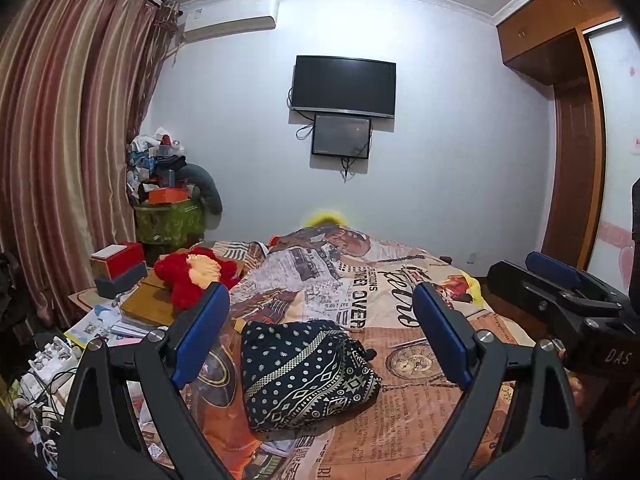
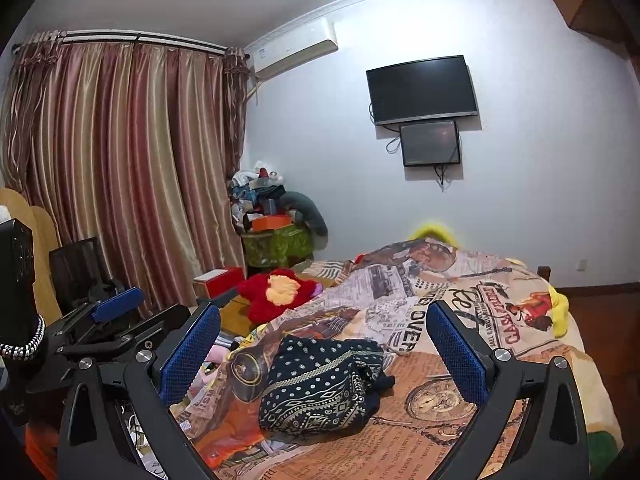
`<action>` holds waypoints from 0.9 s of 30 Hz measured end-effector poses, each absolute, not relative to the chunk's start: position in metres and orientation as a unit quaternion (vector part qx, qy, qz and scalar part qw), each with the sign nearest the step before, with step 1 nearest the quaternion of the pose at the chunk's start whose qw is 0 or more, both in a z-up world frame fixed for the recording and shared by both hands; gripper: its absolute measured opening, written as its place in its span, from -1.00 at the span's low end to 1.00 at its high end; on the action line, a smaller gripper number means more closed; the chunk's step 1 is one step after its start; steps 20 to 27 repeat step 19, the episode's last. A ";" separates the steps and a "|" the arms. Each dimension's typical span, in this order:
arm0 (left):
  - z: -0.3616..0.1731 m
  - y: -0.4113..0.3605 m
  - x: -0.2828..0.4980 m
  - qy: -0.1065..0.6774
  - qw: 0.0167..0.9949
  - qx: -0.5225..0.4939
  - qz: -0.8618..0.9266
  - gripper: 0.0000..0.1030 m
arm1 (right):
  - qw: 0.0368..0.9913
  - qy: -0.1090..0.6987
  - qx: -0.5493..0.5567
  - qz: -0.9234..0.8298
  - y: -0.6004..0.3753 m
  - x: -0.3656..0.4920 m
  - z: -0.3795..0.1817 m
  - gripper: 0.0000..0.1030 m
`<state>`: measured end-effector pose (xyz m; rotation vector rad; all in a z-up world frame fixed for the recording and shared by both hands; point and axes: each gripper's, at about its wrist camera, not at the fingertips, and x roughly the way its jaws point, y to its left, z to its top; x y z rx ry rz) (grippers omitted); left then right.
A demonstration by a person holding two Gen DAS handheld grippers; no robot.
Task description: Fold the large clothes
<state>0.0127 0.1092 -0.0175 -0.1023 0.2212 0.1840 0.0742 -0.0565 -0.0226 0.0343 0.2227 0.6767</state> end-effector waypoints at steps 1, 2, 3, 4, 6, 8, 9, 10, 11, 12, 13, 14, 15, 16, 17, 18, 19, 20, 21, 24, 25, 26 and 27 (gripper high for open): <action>-0.017 0.110 0.013 0.110 0.988 -0.051 0.091 0.81 | 0.937 0.109 0.017 0.331 -0.056 0.074 -0.023 0.99; -0.017 0.110 0.013 0.109 0.989 -0.051 0.090 0.81 | 0.937 0.109 0.017 0.331 -0.056 0.074 -0.023 0.99; -0.018 0.110 0.013 0.109 0.989 -0.051 0.089 0.81 | 0.937 0.109 0.017 0.331 -0.057 0.074 -0.023 0.99; -0.018 0.111 0.014 0.109 0.989 -0.053 0.088 0.81 | 0.937 0.109 0.016 0.331 -0.057 0.074 -0.023 0.99; -0.018 0.110 0.013 0.110 0.989 -0.055 0.085 0.81 | 0.937 0.109 0.017 0.331 -0.056 0.074 -0.023 0.99; -0.018 0.110 0.013 0.110 0.989 -0.058 0.082 0.81 | 0.937 0.109 0.017 0.331 -0.057 0.074 -0.023 0.99; -0.018 0.111 0.013 0.110 0.989 -0.060 0.081 0.81 | 0.937 0.109 0.017 0.331 -0.057 0.075 -0.023 0.99; -0.018 0.111 0.013 0.110 0.989 -0.061 0.081 0.81 | 0.937 0.109 0.017 0.332 -0.057 0.075 -0.023 0.99; -0.018 0.111 0.013 0.110 0.989 -0.062 0.080 0.81 | 0.937 0.110 0.017 0.332 -0.057 0.075 -0.023 0.99; -0.018 0.111 0.013 0.110 0.989 -0.062 0.079 0.81 | 0.937 0.110 0.017 0.332 -0.057 0.075 -0.023 0.99; -0.018 0.111 0.014 0.111 0.989 -0.062 0.078 0.81 | 0.937 0.110 0.017 0.332 -0.057 0.075 -0.023 0.99; -0.018 0.110 0.014 0.110 0.989 -0.060 0.079 0.81 | 0.937 0.110 0.018 0.331 -0.057 0.074 -0.023 0.99; -0.018 0.110 0.014 0.110 0.989 -0.059 0.080 0.81 | 0.937 0.109 0.018 0.331 -0.057 0.074 -0.023 0.99; -0.018 0.109 0.014 0.110 0.989 -0.058 0.081 0.81 | 0.937 0.110 0.018 0.332 -0.057 0.075 -0.023 0.99; -0.018 0.109 0.015 0.111 0.989 -0.059 0.080 0.81 | 0.937 0.110 0.017 0.332 -0.058 0.075 -0.023 0.99; -0.018 0.109 0.015 0.113 0.989 -0.060 0.079 0.81 | 0.937 0.110 0.018 0.332 -0.058 0.075 -0.023 0.99; -0.019 0.110 0.016 0.115 0.988 -0.061 0.078 0.81 | 0.937 0.110 0.018 0.331 -0.058 0.075 -0.023 0.99; -0.019 0.110 0.016 0.115 0.988 -0.061 0.078 0.81 | 0.937 0.110 0.018 0.331 -0.058 0.075 -0.023 0.99; -0.019 0.110 0.016 0.115 0.988 -0.061 0.078 0.81 | 0.937 0.110 0.018 0.331 -0.058 0.075 -0.023 0.99; -0.019 0.110 0.016 0.115 0.988 -0.061 0.078 0.81 | 0.937 0.110 0.018 0.331 -0.058 0.075 -0.023 0.99; -0.019 0.110 0.016 0.115 0.988 -0.061 0.078 0.81 | 0.937 0.110 0.018 0.331 -0.058 0.075 -0.023 0.99; -0.019 0.110 0.016 0.115 0.988 -0.061 0.078 0.81 | 0.937 0.110 0.018 0.331 -0.058 0.075 -0.023 0.99; -0.019 0.110 0.016 0.115 0.988 -0.061 0.078 0.81 | 0.937 0.110 0.018 0.331 -0.058 0.075 -0.023 0.99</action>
